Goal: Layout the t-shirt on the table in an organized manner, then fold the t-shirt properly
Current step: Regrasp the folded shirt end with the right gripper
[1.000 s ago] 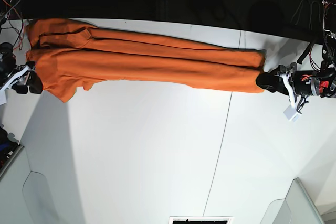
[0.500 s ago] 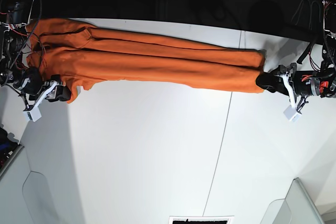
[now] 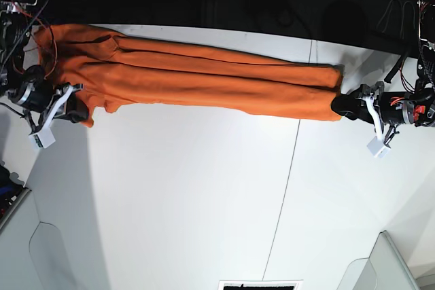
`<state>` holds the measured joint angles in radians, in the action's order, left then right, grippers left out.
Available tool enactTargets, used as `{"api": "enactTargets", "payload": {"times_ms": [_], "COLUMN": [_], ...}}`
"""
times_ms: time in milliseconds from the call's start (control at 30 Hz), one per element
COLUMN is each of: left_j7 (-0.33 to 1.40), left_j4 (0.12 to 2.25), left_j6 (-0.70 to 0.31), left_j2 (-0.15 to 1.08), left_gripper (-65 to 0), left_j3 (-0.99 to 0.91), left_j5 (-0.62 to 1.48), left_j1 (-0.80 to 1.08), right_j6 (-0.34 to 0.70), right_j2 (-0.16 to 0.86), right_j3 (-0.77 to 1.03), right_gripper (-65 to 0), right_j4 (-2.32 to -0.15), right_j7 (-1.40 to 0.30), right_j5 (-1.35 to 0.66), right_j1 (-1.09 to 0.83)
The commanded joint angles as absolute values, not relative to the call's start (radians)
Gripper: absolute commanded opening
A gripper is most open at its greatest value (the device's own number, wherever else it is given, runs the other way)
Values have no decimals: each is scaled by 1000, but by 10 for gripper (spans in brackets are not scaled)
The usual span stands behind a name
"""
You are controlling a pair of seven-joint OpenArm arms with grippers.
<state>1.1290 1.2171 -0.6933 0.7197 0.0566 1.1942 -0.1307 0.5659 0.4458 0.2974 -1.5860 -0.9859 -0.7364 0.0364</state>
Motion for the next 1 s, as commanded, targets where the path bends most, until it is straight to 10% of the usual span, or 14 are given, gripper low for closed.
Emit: {"api": "enactTargets", "payload": {"times_ms": [0,367,533,967], "left_j7": [1115,1127,1142,1172], "left_j4": [1230,1230,1229,1229], "left_j6": [-698,-698,-698,-698], "left_j2": [743,743,743,743], "left_gripper": [-359,-278,-278,-278], "left_j3": [46,46,46,46], "left_j5": [1216,1243,1268,1268], "left_j1": [-152,-152,-152,-138], "right_j6": [574,573,573,569], "right_j2": [465,464,463,462], "right_j3": [325,524,522,597], "right_gripper": [-650,-650,-283,-282], "right_j4": [-1642,-1868,-1868,-2045], "right_j7": [-974,-969,-957,-929], "right_j5": [-760,-775,-759,-779], "right_j1": [11,-312,-327,-336]}}
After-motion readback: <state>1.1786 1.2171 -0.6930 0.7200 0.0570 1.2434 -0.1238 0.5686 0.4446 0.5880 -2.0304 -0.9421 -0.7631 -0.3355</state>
